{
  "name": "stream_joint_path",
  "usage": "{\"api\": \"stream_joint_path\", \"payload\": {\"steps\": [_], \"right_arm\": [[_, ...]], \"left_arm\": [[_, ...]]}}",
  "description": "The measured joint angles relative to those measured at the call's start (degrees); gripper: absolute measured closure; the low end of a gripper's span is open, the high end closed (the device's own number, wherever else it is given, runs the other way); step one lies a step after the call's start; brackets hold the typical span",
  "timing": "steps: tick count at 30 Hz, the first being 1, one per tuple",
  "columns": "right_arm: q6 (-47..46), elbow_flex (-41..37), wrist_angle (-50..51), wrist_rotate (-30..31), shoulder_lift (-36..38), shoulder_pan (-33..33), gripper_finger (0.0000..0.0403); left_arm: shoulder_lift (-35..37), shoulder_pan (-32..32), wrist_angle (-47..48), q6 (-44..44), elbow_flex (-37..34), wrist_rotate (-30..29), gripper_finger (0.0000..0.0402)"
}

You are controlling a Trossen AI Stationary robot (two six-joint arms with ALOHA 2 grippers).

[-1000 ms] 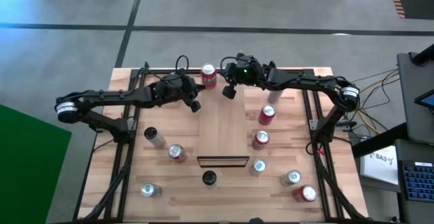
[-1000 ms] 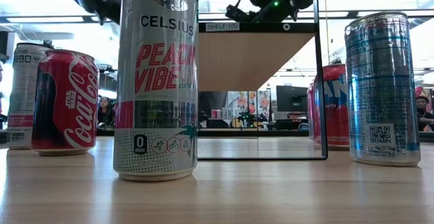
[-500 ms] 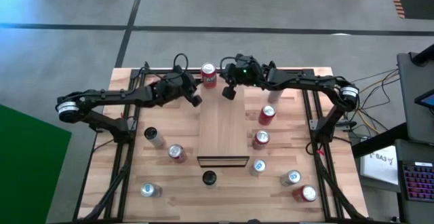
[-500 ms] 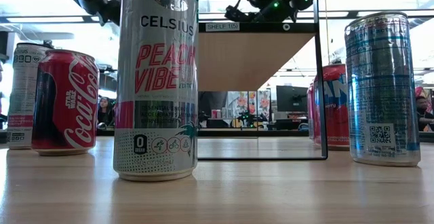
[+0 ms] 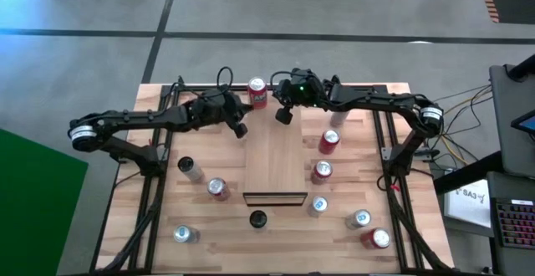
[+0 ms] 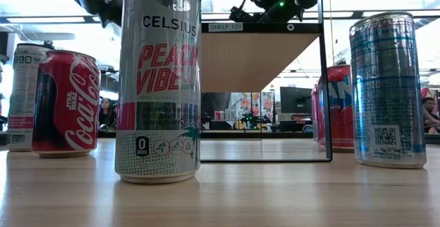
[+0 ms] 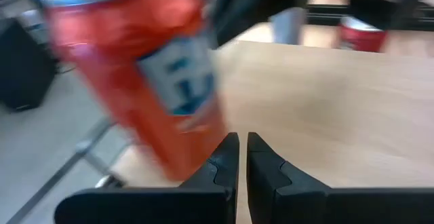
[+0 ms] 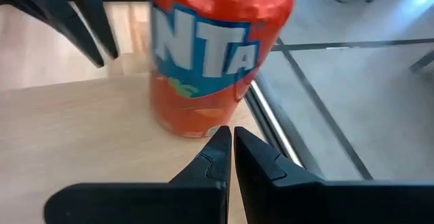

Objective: Place canned beverage on shelf
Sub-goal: Put the top left orange soda can on the shelf

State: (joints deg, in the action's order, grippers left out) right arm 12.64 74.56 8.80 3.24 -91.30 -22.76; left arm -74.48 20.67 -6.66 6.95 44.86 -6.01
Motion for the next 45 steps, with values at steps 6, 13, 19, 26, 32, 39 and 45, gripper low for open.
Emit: {"api": "stream_joint_path", "payload": {"steps": [6,13,19,26,32,39,45], "right_arm": [[-0.29,0.00,-0.24,-10.83,0.09,0.22,0.0392],[-1.44,0.00,-6.01,-12.30,-1.84,0.96,0.0392],[-2.21,0.00,-9.39,-12.26,-2.91,1.11,0.0392],[-2.79,0.00,-11.11,-12.18,-3.00,1.11,0.0392],[-3.01,0.00,-11.28,-11.99,-3.02,1.11,0.0392],[-2.55,0.00,-11.34,-9.57,-4.10,1.09,0.0392],[-2.14,0.00,-11.32,-9.09,-4.55,1.09,0.0392]], "left_arm": [[-0.02,0.02,-0.17,1.09,0.00,2.00,0.0402],[-0.06,0.06,-0.72,3.05,0.00,2.00,0.0402],[-0.06,0.14,-1.38,3.68,0.00,1.98,0.0402],[-0.40,0.45,-1.98,3.70,0.00,-1.97,0.0402],[-2.12,0.97,-4.11,2.75,0.00,-2.02,0.0402],[-3.15,1.50,-4.31,1.20,0.00,-2.55,0.0402],[-3.28,1.58,-4.25,1.06,0.00,-5.16,0.0402]]}}
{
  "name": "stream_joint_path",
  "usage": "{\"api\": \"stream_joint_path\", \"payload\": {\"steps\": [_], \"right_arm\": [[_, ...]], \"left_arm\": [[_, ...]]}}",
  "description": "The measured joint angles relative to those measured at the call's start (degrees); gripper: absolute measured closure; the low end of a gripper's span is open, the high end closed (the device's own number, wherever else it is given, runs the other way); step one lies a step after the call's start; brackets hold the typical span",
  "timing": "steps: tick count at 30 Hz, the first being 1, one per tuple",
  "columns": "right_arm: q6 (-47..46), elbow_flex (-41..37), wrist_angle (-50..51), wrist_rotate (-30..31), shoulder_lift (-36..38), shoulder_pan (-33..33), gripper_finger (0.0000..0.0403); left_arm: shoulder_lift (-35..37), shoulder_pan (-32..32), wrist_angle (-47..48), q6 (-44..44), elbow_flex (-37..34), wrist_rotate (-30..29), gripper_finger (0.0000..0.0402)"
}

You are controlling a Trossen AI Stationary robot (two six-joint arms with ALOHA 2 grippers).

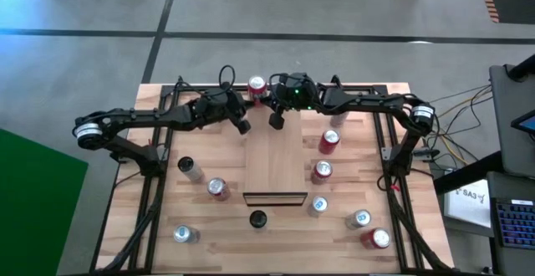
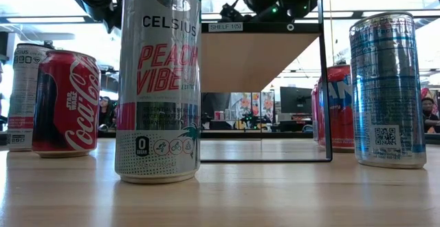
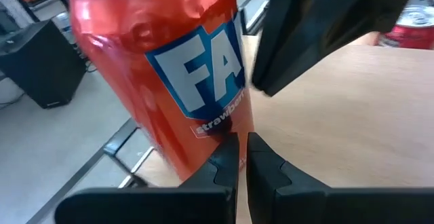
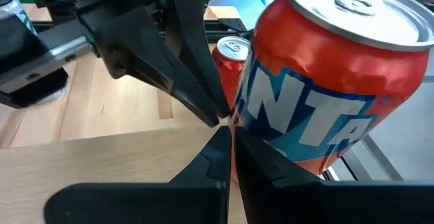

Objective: Place canned beverage on shelf
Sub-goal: Put the top left orange soda can on the shelf

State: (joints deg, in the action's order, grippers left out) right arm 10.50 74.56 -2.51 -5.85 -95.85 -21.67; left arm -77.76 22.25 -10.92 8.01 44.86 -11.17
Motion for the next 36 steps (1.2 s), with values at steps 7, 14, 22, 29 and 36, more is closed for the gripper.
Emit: {"api": "stream_joint_path", "payload": {"steps": [7,14,22,29,36], "right_arm": [[0.15,0.00,0.01,-0.02,0.00,0.00,0.0392],[0.24,0.00,2.34,-0.04,0.93,0.02,0.0392],[1.43,0.00,8.70,3.63,2.62,-0.77,0.0392],[2.30,0.00,9.45,7.45,2.32,-2.91,0.0392],[1.99,0.00,9.02,7.48,2.17,-3.74,0.0392]], "left_arm": [[0.00,0.01,0.08,0.00,0.00,-0.38,0.0402],[0.02,-0.01,0.67,-0.15,0.00,-0.45,0.0402],[1.92,-0.01,4.97,1.70,0.00,-0.33,0.0402],[1.61,-0.05,-0.25,2.08,-0.01,15.17,0.0402],[0.27,0.01,-3.56,1.33,0.00,10.97,0.0402]]}}
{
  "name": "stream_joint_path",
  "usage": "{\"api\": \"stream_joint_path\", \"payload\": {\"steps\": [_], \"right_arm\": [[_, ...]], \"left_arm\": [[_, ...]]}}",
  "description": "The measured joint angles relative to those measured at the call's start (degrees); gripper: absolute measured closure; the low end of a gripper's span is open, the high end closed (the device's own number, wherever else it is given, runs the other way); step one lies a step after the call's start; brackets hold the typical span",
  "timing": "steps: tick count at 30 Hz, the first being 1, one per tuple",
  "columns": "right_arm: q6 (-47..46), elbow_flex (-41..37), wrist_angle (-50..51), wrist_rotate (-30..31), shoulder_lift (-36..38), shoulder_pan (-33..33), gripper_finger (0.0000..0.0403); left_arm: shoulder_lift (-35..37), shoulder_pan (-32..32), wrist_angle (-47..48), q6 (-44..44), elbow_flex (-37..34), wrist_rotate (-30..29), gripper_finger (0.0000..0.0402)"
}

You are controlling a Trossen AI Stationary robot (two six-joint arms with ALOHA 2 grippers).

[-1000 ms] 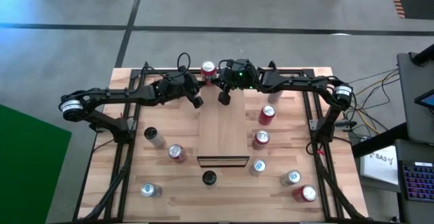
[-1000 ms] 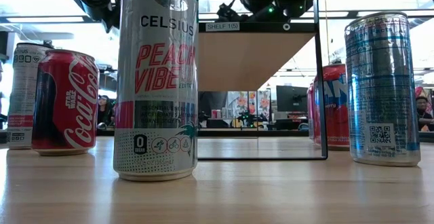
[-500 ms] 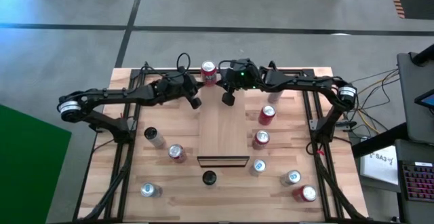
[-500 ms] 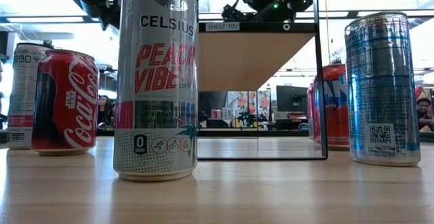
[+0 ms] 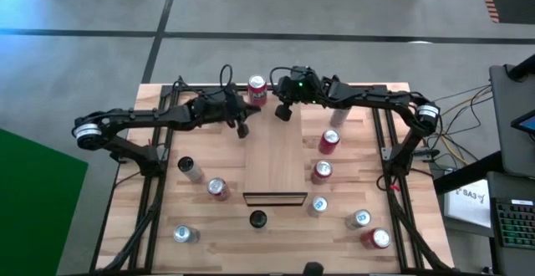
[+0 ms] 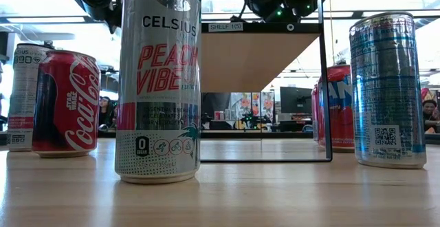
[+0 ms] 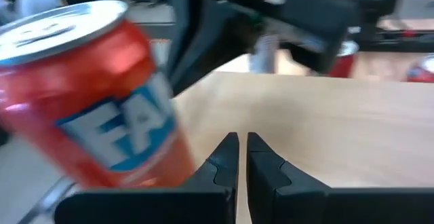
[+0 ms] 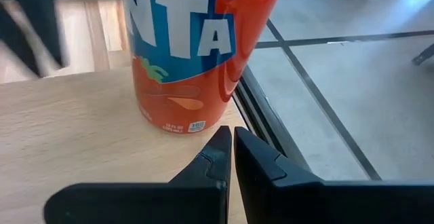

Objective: Place canned beverage on shelf
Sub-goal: Put the top left orange soda can on the shelf, then put the bottom right blue soda can on the shelf

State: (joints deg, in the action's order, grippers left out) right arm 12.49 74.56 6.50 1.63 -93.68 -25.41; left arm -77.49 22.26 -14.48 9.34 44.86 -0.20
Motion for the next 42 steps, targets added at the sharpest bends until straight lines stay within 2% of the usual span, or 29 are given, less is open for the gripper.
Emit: {"api": "stream_joint_path", "payload": {"steps": [4,10,15,32,42], "right_arm": [[-0.06,0.00,-0.02,-0.04,-0.07,0.00,0.0392],[-0.06,0.00,-0.09,-0.04,-0.07,0.00,0.0392],[-0.06,0.00,-0.09,-0.04,-0.07,0.00,0.0392],[-0.09,0.00,0.22,-0.04,0.20,0.02,0.0392],[-6.16,0.00,5.75,0.04,6.44,0.80,0.0392]], "left_arm": [[-0.87,0.04,0.06,0.00,0.00,-4.92,0.0402],[-1.12,0.54,-0.11,-0.41,0.00,-5.47,0.0402],[-1.12,0.61,-0.42,-0.85,-0.01,-9.03,0.0402],[-0.99,0.68,-0.46,-1.67,0.00,-9.36,0.0402],[4.46,-2.62,1.82,-2.63,0.04,-8.33,0.0402]]}}
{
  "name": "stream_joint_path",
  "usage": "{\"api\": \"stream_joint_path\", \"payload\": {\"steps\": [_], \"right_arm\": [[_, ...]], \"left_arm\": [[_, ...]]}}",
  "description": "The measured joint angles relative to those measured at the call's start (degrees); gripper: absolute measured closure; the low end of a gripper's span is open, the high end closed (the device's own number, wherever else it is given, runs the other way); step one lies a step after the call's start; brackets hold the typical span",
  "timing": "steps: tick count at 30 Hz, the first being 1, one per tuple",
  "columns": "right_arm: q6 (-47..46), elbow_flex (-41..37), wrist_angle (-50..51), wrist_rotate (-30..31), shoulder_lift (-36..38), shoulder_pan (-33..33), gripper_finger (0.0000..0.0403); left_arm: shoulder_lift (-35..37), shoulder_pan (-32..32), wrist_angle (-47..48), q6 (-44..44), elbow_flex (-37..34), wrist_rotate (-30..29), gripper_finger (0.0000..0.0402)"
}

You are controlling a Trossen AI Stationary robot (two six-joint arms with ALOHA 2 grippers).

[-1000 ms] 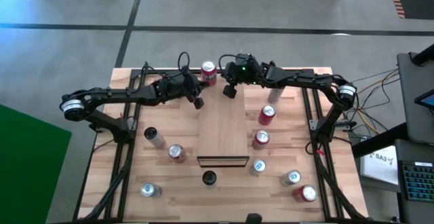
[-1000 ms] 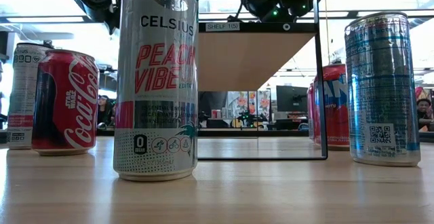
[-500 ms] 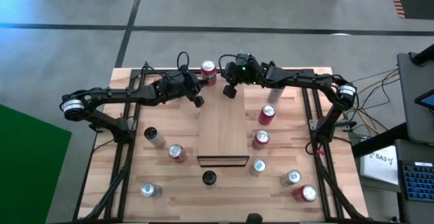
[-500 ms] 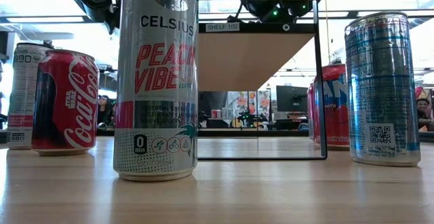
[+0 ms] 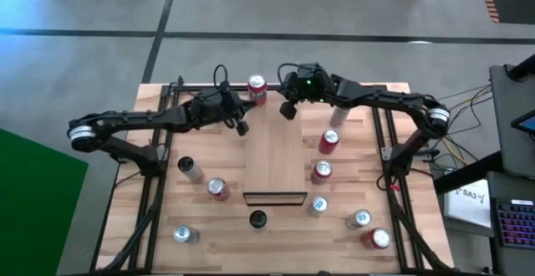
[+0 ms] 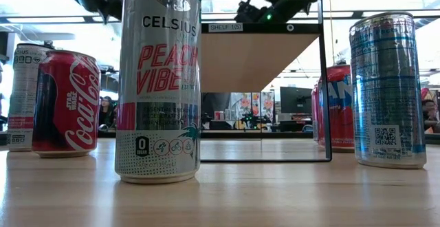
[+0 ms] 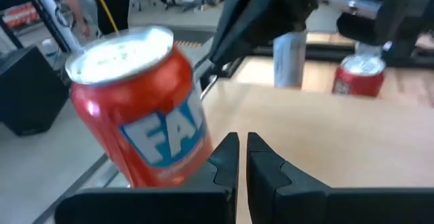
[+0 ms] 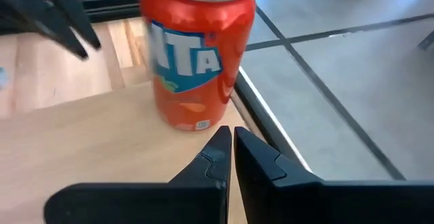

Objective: Place canned beverage on shelf
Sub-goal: Put the bottom right blue soda can on the shelf

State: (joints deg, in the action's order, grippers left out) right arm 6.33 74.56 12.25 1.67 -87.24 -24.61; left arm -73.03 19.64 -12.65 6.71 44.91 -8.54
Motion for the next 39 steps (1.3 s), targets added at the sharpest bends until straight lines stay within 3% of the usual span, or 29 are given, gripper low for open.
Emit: {"api": "stream_joint_path", "payload": {"steps": [19,25,32,39], "right_arm": [[-13.63,0.00,16.52,-0.86,12.04,13.65,0.0392],[-21.53,0.00,18.71,-11.17,13.23,18.13,0.0392],[-32.05,0.02,24.83,-16.13,12.07,23.93,0.0392],[-46.65,0.02,36.32,-16.95,12.22,31.44,0.0392]], "left_arm": [[8.03,-14.72,-1.67,-1.08,-0.04,0.04,0.0402],[7.59,-17.21,-5.20,-1.13,-0.06,0.07,0.0402],[6.35,-17.70,-7.53,-2.76,-0.07,0.07,0.0402],[6.38,-18.64,-7.77,-2.83,-0.04,0.09,0.0402]]}}
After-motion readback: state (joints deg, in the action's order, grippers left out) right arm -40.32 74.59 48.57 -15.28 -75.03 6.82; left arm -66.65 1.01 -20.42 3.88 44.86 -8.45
